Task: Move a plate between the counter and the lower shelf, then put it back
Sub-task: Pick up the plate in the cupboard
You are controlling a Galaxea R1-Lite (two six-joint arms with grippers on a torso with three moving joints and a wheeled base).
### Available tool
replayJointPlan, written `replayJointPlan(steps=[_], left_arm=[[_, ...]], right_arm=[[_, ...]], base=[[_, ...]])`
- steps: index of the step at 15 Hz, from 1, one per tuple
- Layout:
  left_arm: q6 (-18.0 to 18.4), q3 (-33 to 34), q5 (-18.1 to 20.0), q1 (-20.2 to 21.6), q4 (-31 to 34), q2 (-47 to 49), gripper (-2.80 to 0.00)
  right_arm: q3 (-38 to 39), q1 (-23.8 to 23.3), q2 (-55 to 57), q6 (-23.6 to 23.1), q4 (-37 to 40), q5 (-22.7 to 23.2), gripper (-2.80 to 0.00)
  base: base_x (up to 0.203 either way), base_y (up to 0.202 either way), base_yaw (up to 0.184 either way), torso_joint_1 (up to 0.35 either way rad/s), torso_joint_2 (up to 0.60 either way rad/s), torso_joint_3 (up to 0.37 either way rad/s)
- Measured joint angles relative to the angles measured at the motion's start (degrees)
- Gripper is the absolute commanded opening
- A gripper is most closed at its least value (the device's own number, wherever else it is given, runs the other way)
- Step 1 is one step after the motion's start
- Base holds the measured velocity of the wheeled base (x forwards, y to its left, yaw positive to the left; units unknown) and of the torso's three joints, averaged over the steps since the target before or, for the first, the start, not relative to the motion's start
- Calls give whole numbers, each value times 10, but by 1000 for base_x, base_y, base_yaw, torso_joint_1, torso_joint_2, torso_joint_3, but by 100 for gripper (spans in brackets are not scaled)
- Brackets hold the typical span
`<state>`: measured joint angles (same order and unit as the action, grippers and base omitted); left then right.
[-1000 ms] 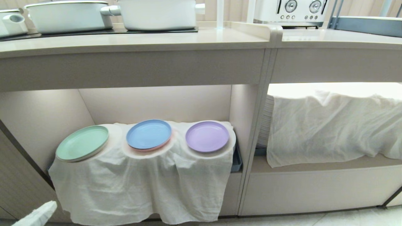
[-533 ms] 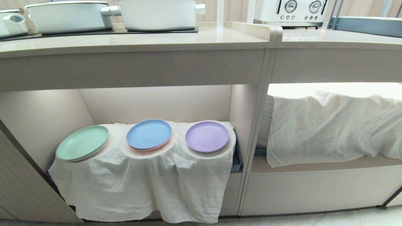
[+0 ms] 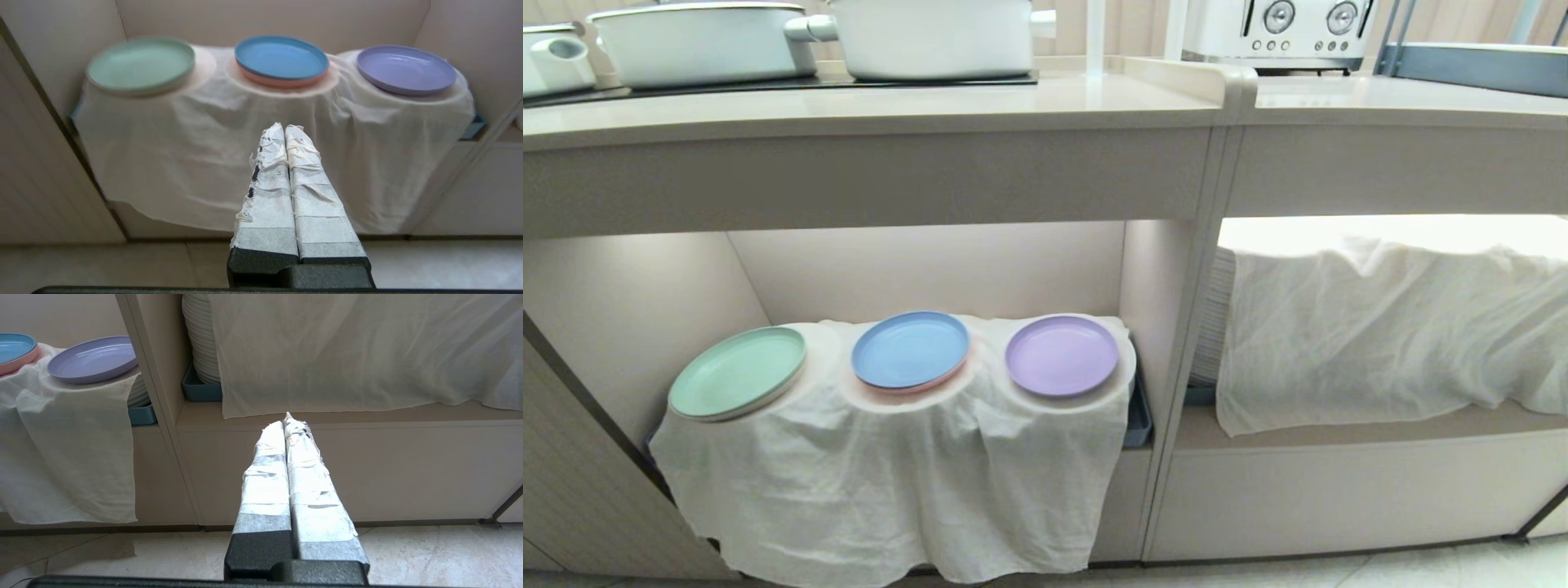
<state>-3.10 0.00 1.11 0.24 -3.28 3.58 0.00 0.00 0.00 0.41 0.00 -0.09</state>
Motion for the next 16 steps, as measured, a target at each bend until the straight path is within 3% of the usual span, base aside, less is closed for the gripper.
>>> replayJointPlan(steps=[2, 3, 16], left_arm=[[60, 0, -18, -1, 3, -21, -280], [67, 0, -19, -1, 6, -27, -280], [57, 0, -15, -2, 32, -36, -280]], right_arm=[[0, 0, 0, 0, 0, 0, -280], [0, 0, 0, 0, 0, 0, -280], [0, 0, 0, 0, 0, 0, -280]], base=[[0, 0, 0, 0, 0, 0], [0, 0, 0, 0, 0, 0], [0, 0, 0, 0, 0, 0]])
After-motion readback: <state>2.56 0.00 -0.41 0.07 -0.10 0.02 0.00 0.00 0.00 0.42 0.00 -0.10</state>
